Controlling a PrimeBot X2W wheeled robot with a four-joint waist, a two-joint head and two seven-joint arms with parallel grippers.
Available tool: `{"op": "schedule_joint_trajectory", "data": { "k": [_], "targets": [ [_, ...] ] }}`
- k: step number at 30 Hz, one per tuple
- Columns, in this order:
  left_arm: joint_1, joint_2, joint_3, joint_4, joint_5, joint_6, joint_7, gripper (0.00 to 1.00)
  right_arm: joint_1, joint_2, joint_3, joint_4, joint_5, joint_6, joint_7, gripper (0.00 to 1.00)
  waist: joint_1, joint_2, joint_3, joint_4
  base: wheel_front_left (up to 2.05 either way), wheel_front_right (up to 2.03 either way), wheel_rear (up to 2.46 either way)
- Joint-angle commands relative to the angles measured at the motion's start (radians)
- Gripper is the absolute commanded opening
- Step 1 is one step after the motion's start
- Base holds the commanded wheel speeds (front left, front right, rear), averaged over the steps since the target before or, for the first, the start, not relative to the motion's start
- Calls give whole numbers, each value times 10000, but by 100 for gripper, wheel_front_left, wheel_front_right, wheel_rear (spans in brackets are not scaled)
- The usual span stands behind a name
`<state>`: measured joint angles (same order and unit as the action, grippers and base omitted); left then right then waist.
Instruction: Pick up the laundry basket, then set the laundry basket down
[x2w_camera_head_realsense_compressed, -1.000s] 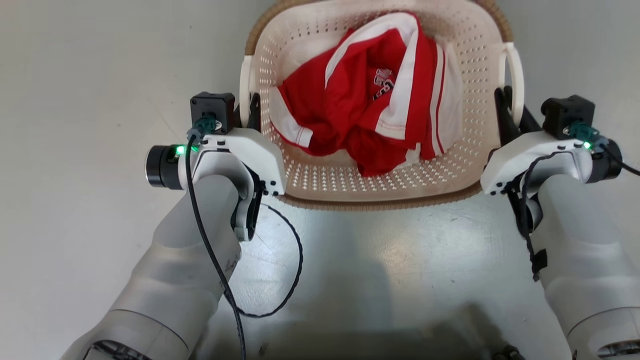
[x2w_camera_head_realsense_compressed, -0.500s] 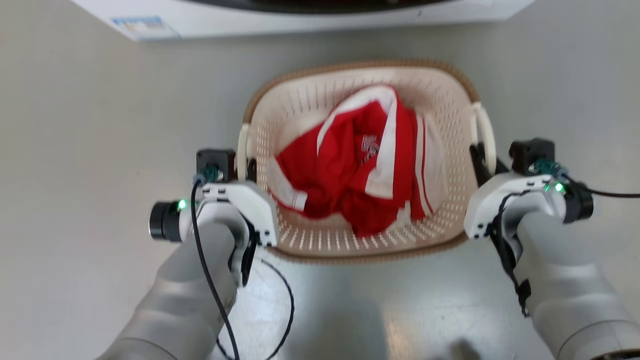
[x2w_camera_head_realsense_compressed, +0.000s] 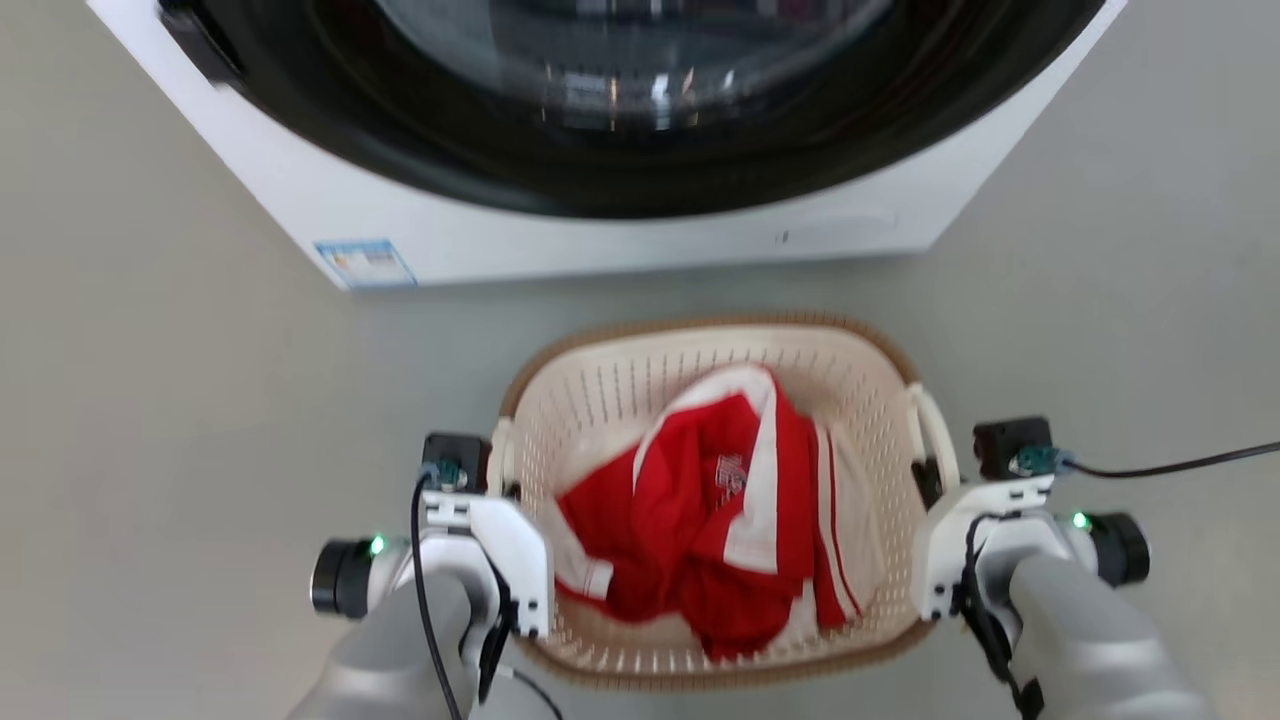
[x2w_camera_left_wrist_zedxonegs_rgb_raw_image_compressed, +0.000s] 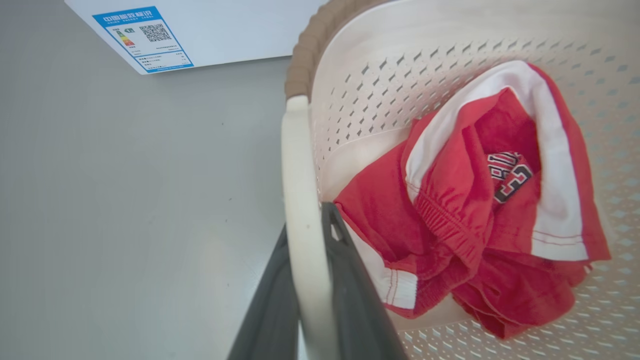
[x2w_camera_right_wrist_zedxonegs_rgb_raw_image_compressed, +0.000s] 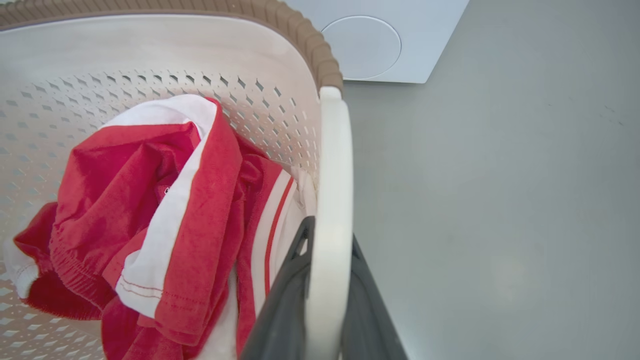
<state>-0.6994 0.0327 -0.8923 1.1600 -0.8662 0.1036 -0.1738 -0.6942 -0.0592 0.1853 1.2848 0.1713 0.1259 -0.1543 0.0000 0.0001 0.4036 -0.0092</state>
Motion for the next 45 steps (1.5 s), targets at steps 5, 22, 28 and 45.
{"op": "schedule_joint_trajectory", "data": {
  "k": [5,22,28,45],
  "targets": [
    [531,175,-207,58,-290,-168,148,0,561,87,1201,-262,937,48,583,0,0,-1,-1625,-46,0,0,0],
    [1709,175,-875,70,-1051,-451,855,0,1680,89,3301,-773,2755,48,1874,0,0,-1,-4156,-196,0,0,0],
    [1778,175,-1023,65,-1278,-501,936,0,1568,89,3745,-800,3123,48,1981,0,0,-1,-4457,-250,0,0,0],
    [1767,175,-1494,170,-1671,-571,970,0,1540,89,4644,-689,3896,48,2050,0,0,-1,-4677,-299,0,0,0]
  ]
}}
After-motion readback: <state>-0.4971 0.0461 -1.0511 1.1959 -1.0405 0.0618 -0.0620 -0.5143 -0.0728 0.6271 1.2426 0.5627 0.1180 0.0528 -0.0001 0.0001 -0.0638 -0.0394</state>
